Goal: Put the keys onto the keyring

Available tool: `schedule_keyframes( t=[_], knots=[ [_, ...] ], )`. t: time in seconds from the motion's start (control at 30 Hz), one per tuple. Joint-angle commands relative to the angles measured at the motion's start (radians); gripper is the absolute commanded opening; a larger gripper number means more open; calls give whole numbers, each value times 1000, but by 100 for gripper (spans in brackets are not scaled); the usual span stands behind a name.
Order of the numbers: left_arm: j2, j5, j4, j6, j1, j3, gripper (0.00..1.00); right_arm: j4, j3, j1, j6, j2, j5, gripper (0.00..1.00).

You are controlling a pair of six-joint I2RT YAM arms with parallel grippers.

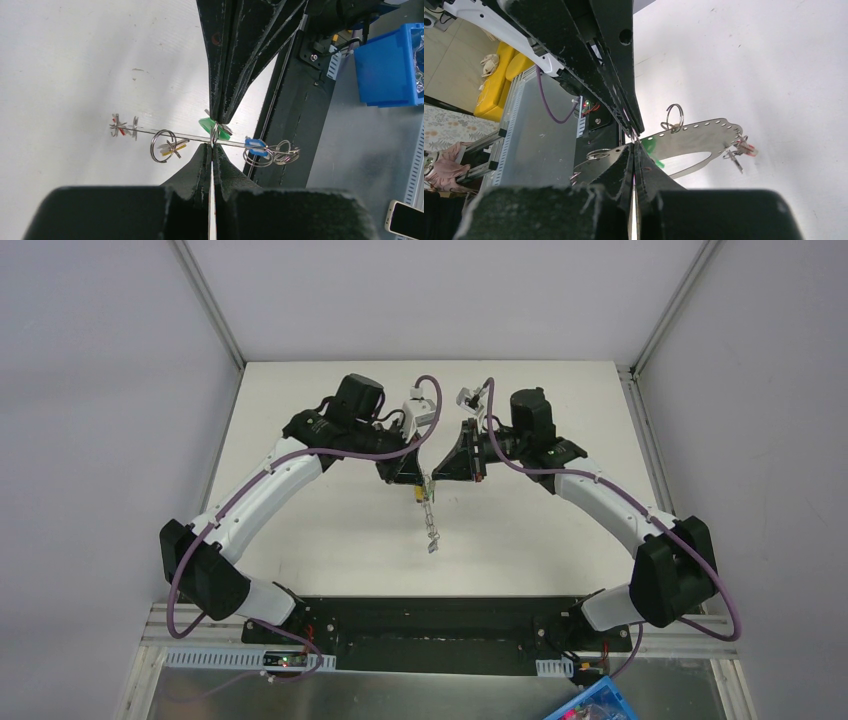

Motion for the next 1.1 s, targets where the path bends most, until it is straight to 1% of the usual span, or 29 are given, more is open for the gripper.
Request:
schedule_keyframes(
  t=[0.0, 0.23, 0.5, 0.63, 0.73, 0.8, 0.9, 1.07],
  knots=[
    [-51, 8, 16, 12, -10, 12, 0, 15, 14, -4, -1, 9, 20, 0],
    [-84, -8, 53, 12, -8, -11, 0, 14, 3, -13, -5, 18, 17, 0],
    [-104, 8, 75, 20, 8, -17, 0, 8, -5, -15, -21, 33, 3, 0],
    [-106, 33, 96, 28, 20, -22, 0, 10, -8, -16, -34, 28, -28, 15],
    [-101, 54, 108, 32, 25, -18, 0, 9, -9, -15, -49, -6, -42, 26],
    [-96, 82, 125, 28, 26, -18, 0, 1, -8, -18, -65, -31, -45, 32],
    [-90, 135, 149, 14, 27, -24, 0, -32, 0, -30, -100, -63, -65, 36],
    [-81, 224, 209, -46, 27, -43, 0, -84, 14, -34, -175, -100, -81, 37]
  ],
)
